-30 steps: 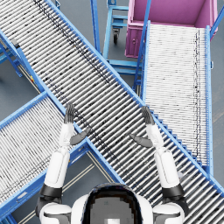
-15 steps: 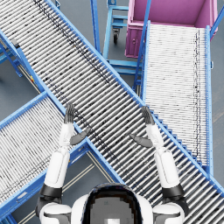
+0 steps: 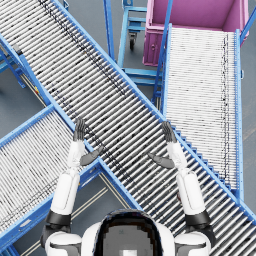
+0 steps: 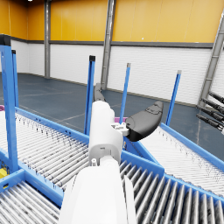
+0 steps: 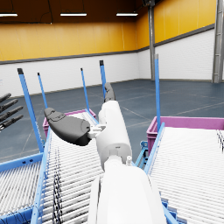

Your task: Pick up the oil and place it on the left assembly line, put the cola on the right, and keep Sprite still

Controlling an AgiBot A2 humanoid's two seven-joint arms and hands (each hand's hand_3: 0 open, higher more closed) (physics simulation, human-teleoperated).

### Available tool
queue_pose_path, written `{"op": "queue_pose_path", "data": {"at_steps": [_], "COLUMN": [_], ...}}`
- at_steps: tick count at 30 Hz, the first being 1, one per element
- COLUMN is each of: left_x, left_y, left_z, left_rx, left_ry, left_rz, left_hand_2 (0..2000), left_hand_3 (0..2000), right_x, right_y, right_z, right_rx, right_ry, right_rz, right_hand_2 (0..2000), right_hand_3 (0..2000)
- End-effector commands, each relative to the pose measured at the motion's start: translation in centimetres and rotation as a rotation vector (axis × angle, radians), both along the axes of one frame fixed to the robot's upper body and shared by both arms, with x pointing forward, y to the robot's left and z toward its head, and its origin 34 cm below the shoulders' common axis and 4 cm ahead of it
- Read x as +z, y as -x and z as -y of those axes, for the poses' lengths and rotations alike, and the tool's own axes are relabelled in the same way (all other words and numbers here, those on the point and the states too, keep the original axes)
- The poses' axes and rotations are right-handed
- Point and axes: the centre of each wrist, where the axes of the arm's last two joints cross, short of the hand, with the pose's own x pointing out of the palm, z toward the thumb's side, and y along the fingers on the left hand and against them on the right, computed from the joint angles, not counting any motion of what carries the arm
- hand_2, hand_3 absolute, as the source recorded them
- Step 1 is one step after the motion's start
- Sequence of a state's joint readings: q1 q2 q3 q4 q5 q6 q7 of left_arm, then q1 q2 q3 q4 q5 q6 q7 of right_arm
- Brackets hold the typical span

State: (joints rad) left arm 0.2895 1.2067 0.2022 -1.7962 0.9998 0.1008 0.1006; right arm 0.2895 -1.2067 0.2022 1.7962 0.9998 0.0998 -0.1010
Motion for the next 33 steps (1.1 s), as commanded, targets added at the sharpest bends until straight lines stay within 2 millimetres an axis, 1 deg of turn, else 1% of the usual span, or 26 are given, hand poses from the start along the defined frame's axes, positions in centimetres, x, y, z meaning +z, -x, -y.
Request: {"op": "queue_pose_path", "data": {"at_steps": [1, 3, 5, 7, 12, 15, 18, 24, 26, 29, 33], "left_x": [-0.6, 0.8, 1.5, 2.3, 3.6, 4.3, 4.6, 5.4, 5.6, 6.2, 6.4], "left_y": [-0.1, 0.1, 0.1, 0.2, -0.1, -0.1, -0.2, -0.6, -0.6, -0.7, -0.8], "left_z": [0.6, 0.2, -0.1, -0.4, -1.2, -1.9, -2.5, -3.4, -3.7, -4.4, -4.9], "left_rx": [-0.021, -0.041, -0.044, -0.039, -0.007, 0.022, 0.047, 0.213, 0.262, 0.317, 0.349], "left_ry": [-0.009, 0.011, 0.027, 0.040, 0.073, 0.090, 0.103, -0.108, -0.169, -0.203, -0.212], "left_rz": [-0.024, 0.091, 0.149, 0.193, 0.257, 0.287, 0.301, 0.367, 0.385, 0.408, 0.412], "left_hand_2": [0, 0, 0, 0, 0, 0, 0, 0, 0, 0, 0], "left_hand_3": [0, 0, 0, 0, 0, 0, 0, 0, 0, 0, 0], "right_x": [-0.6, 0.5, 1.2, 2.0, 3.4, 3.7, 4.1, 4.4, 4.7, 5.0, 5.0], "right_y": [-0.1, -0.1, 0.0, 0.1, 0.1, 0.2, 0.2, 0.0, 0.0, 0.0, -0.1], "right_z": [-0.6, -0.4, -0.5, -0.2, 0.3, 0.8, 0.9, 1.7, 1.9, 2.3, 3.0], "right_rx": [0.021, -0.038, -0.063, -0.089, -0.124, -0.146, -0.157, -0.316, -0.351, -0.387, -0.424], "right_ry": [0.009, -0.051, -0.086, -0.114, -0.158, -0.174, -0.189, 0.014, 0.053, 0.074, 0.076], "right_rz": [-0.024, 0.052, 0.096, 0.137, 0.196, 0.211, 0.227, 0.315, 0.339, 0.358, 0.357], "right_hand_2": [0, 0, 0, 0, 0, 0, 0, 0, 0, 0, 0], "right_hand_3": [0, 0, 0, 0, 0, 0, 0, 0, 0, 0, 0]}}
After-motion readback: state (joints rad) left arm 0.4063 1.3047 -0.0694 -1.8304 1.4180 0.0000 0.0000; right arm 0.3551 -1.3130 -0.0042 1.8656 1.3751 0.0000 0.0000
